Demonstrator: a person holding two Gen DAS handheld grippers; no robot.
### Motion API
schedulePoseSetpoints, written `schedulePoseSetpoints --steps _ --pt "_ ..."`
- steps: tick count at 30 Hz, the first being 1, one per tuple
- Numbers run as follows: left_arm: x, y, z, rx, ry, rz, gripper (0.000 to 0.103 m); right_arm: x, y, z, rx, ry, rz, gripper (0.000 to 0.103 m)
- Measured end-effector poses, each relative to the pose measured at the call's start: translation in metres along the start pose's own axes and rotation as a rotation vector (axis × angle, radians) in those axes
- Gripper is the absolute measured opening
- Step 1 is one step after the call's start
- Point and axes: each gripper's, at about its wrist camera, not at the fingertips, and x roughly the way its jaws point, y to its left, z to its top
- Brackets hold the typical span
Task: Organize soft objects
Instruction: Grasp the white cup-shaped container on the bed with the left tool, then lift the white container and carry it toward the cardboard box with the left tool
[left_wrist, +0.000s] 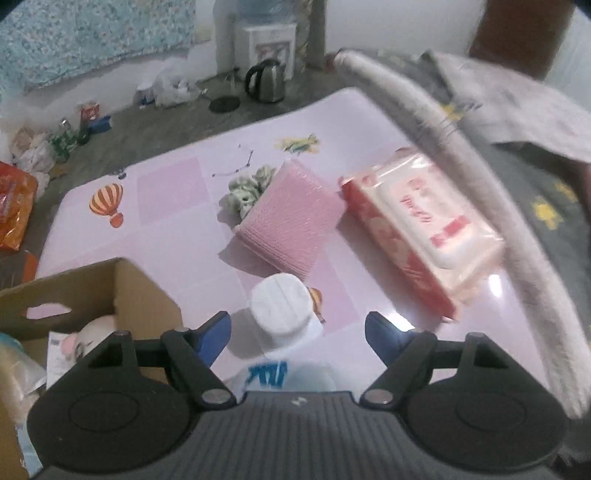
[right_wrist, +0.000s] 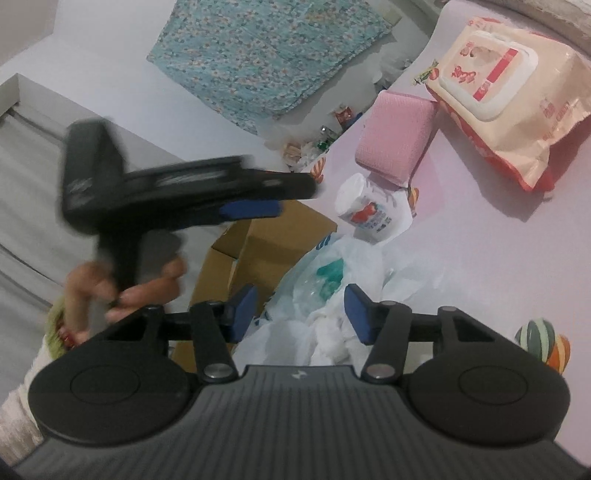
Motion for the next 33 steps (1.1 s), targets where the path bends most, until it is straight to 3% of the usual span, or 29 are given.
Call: schedulePoseSetpoints --steps 9,17,23,26,33 --pt "0.055 0.005 0.014 -0.054 0.125 0.071 0.051 0.000 -0.015 0.007 0.000 -0.009 0.044 0.053" --pt "0.047 0.012 0.015 -0.107 0.116 0.016 0.050 -0.018 -0.027 0.010 0.028 -0.082 0.042 0.055" --pt "-0.001 0.006 0.011 -0.120 0.036 -0.088 0.049 -0.047 -0.060 0.008 0.207 -0.220 0.157 0.057" --pt "-0.039 0.000 0.003 -0.105 -0.016 -0.155 0.049 -0.058 -0.075 0.004 0.317 -0.274 0.250 0.064" --pt "-0.140 -0.012 -0.040 -0.060 -0.138 -0.319 0.049 -0.054 -0.074 -0.015 0.471 -0.293 0.502 0.075"
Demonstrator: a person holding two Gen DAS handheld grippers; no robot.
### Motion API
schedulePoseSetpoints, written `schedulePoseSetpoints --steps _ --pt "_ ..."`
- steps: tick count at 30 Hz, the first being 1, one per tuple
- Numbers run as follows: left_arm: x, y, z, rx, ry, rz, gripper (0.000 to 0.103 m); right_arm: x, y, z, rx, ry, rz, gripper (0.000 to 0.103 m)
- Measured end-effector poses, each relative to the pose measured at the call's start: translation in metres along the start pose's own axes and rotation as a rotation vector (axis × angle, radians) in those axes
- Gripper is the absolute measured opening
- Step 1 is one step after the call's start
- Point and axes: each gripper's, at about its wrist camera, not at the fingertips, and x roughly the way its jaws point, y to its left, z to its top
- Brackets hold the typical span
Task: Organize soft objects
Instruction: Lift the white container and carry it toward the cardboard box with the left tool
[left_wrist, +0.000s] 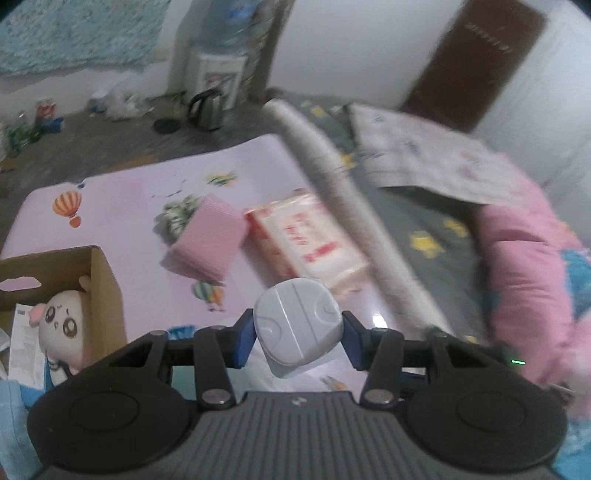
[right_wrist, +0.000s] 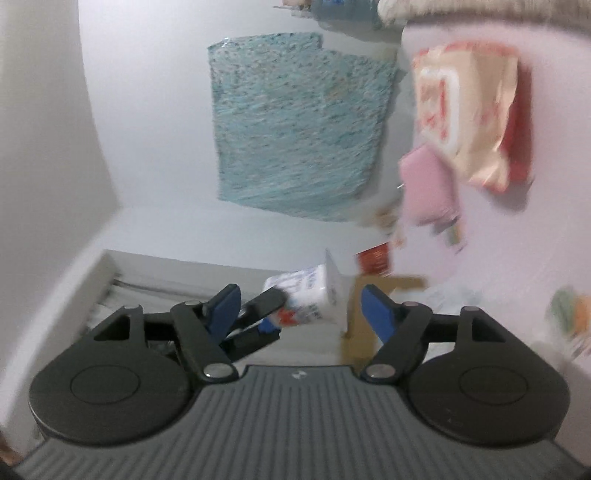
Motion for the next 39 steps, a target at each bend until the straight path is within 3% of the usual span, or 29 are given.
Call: schedulePoseSetpoints --steps 4,13,18,23,27,33,39 --pt "-0.047 -0.011 -0.024 -0.020 -0.073 -0.083 0.049 0.016 -0.006 -0.024 0.116 0.039 0.169 0.081" --pt "-0.106 -0.008 -0.089 -0.118 -0.158 -0.204 0.049 0.052 0.000 -0.095 0.258 0.179 0.343 0.083" --pt "-0.131 0.004 -0.120 -0.161 -0.202 -0.252 0.049 0.052 0.011 -0.116 0.256 0.217 0.368 0.081" --pt "-0.150 0.021 -0.144 -0.201 -0.261 -0.293 0.048 0.056 0.022 -0.137 0.246 0.263 0.346 0.076" --pt "-0.160 0.038 -0.161 -0.234 -0.298 -0.301 0.048 0.066 0.028 -0.153 0.230 0.298 0.286 0.065" --pt "-0.165 0.083 -0.184 -0.348 -0.324 -0.311 0.048 0.101 0.023 -0.176 0.259 0.334 0.195 0.064" --pt "-0.177 0.130 -0.201 -0.435 -0.378 -0.302 0.048 0.147 0.037 -0.191 0.182 0.390 0.059 0.063"
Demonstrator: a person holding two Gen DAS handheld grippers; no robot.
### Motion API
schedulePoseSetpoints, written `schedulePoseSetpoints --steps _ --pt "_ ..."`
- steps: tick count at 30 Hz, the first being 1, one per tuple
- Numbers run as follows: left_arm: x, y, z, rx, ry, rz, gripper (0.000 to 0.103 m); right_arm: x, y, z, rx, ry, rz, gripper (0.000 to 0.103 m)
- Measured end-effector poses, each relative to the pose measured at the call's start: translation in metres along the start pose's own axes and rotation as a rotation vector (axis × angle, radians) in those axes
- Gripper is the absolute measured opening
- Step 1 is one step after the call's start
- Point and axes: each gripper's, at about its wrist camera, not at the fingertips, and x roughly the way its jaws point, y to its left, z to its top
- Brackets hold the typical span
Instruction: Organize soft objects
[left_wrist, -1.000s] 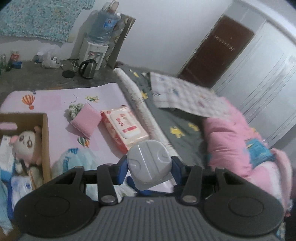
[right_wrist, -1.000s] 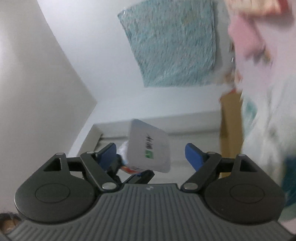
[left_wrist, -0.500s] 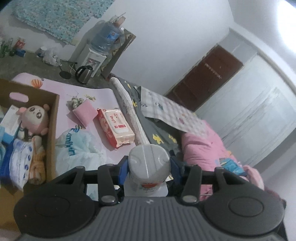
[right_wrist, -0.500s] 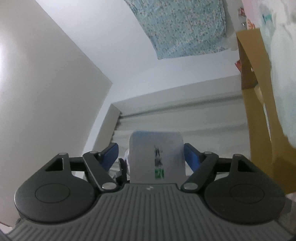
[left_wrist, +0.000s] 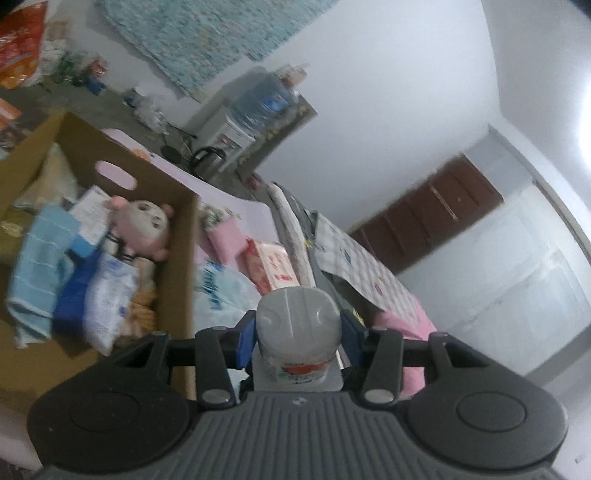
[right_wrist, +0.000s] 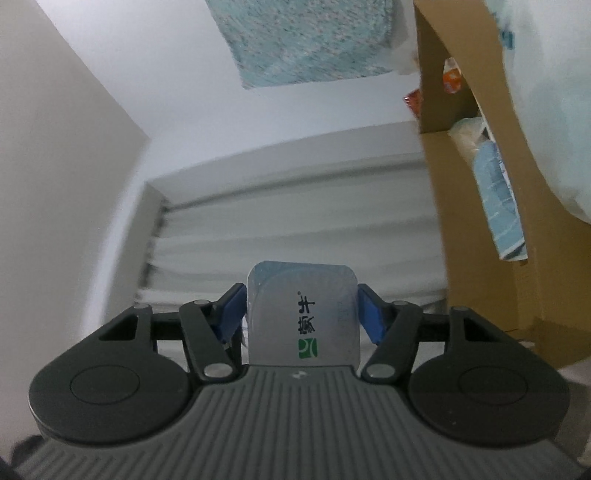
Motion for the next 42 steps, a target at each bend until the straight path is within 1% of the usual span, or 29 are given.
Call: schedulePoseSetpoints --steps 3,6,12,14,16,18,21,22,25,27,29,32,35,37,39,42 --pt "-0.016 0.020 0.007 -0.043 -0.047 0.013 0.048 0.028 0.000 0.003 -0.004 0.044 -0.067 0.063" --pt "-0.031 0.042 0.011 -0.075 -0.093 0.058 0.050 0.062 -0.003 0.006 -0.004 0.090 -0.147 0.063" --pt "-0.064 0.084 0.018 -0.117 -0.178 0.193 0.052 0.128 -0.020 0.014 -0.029 0.193 -0.332 0.062" --pt "-0.078 0.096 0.019 -0.115 -0.226 0.257 0.052 0.154 -0.026 0.018 -0.054 0.228 -0.418 0.062" --pt "-0.091 0.106 0.019 -0.109 -0.267 0.327 0.052 0.171 -0.033 0.019 -0.074 0.259 -0.491 0.061" --pt "-0.101 0.118 0.018 -0.116 -0.297 0.373 0.052 0.194 -0.039 0.020 -0.120 0.293 -0.583 0.060" --pt "-0.115 0.135 0.017 -0.136 -0.320 0.439 0.052 0.230 -0.050 0.018 -0.239 0.342 -0.763 0.060" --pt "-0.117 0.141 0.016 -0.134 -0.323 0.468 0.052 0.234 -0.052 0.018 -0.270 0.354 -0.808 0.060" --pt "-0.119 0.152 0.013 -0.132 -0.313 0.537 0.052 0.260 -0.063 0.011 -0.420 0.394 -0.981 0.060" --pt "-0.121 0.159 0.012 -0.139 -0.305 0.548 0.052 0.274 -0.069 0.005 -0.497 0.427 -1.077 0.060" --pt "-0.123 0.165 0.010 -0.149 -0.297 0.549 0.052 0.283 -0.073 -0.001 -0.539 0.456 -1.158 0.060" --pt "-0.129 0.171 0.008 -0.155 -0.300 0.557 0.052 0.295 -0.077 -0.007 -0.571 0.487 -1.238 0.060" --pt "-0.131 0.174 0.003 -0.160 -0.304 0.563 0.052 0.301 -0.080 -0.008 -0.566 0.492 -1.276 0.062" --pt "-0.133 0.177 0.001 -0.166 -0.301 0.560 0.052 0.306 -0.082 -0.007 -0.538 0.495 -1.291 0.063" --pt "-0.134 0.179 0.000 -0.169 -0.295 0.563 0.052 0.312 -0.083 -0.004 -0.522 0.504 -1.272 0.063" --pt "-0.135 0.182 -0.002 -0.173 -0.292 0.566 0.052 0.318 -0.077 -0.003 -0.525 0.503 -1.267 0.063"
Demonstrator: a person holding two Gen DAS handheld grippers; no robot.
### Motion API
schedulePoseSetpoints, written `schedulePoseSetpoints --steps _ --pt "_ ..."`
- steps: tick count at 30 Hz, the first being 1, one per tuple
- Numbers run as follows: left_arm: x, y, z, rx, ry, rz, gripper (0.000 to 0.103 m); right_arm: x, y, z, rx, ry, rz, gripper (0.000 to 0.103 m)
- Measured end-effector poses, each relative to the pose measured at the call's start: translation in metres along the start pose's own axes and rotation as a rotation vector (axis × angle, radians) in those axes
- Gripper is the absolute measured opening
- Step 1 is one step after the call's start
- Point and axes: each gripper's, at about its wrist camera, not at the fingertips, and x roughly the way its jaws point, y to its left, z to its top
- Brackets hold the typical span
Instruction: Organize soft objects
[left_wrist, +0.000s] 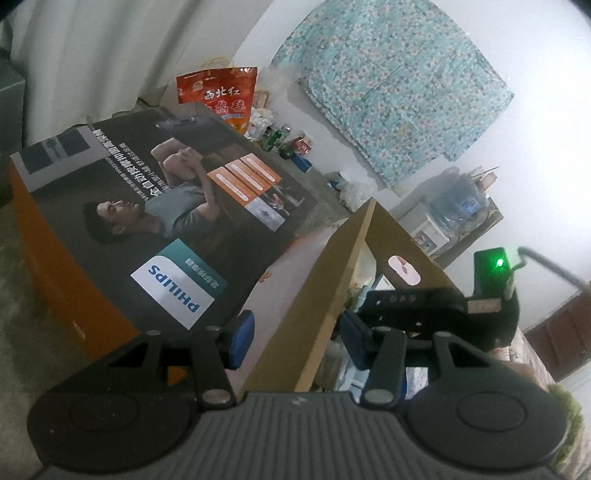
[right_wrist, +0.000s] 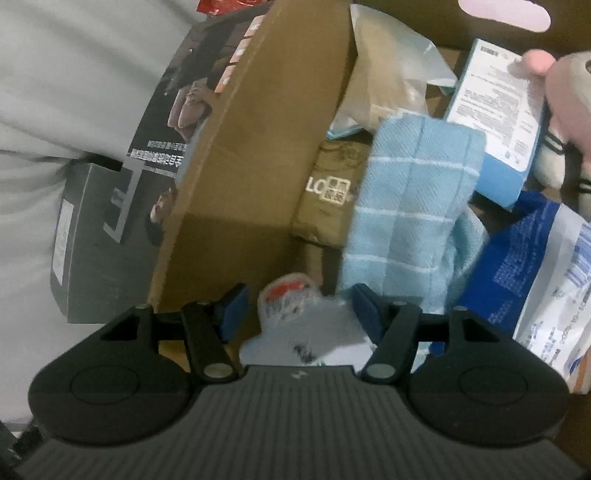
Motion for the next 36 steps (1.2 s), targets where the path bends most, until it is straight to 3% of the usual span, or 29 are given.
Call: schedulePoseSetpoints --steps 6,11,16,20,25,31,36 --pt "0.001 0.005 -0.003 -0.014 0.004 -0.004 0.052 -0.009 0.006 -0.001 -0.038 -0.017 0.016 0.063" --pt "0.001 0.007 -0.003 -0.005 -0.003 0.006 0.052 -0.030 0.009 -0.023 -0.252 -0.022 0.121 0.069" --pt "0.001 0.010 -0.002 0.016 -0.014 0.019 0.052 -0.040 0.005 -0.046 -0.434 0.033 0.094 0.073" --pt "0.007 0.009 -0.005 0.022 0.009 0.015 0.052 -0.030 -0.003 -0.051 -0.454 0.077 0.074 0.073" --pt "0.011 0.005 -0.009 0.053 0.014 0.017 0.052 -0.025 -0.002 -0.058 -0.504 0.098 0.108 0.073" --pt "0.018 0.004 -0.011 0.055 0.023 0.022 0.052 -0.013 0.010 -0.066 -0.581 0.085 0.071 0.078" --pt "0.018 0.005 -0.013 0.057 0.024 0.020 0.052 -0.008 0.005 -0.068 -0.570 0.061 0.074 0.078"
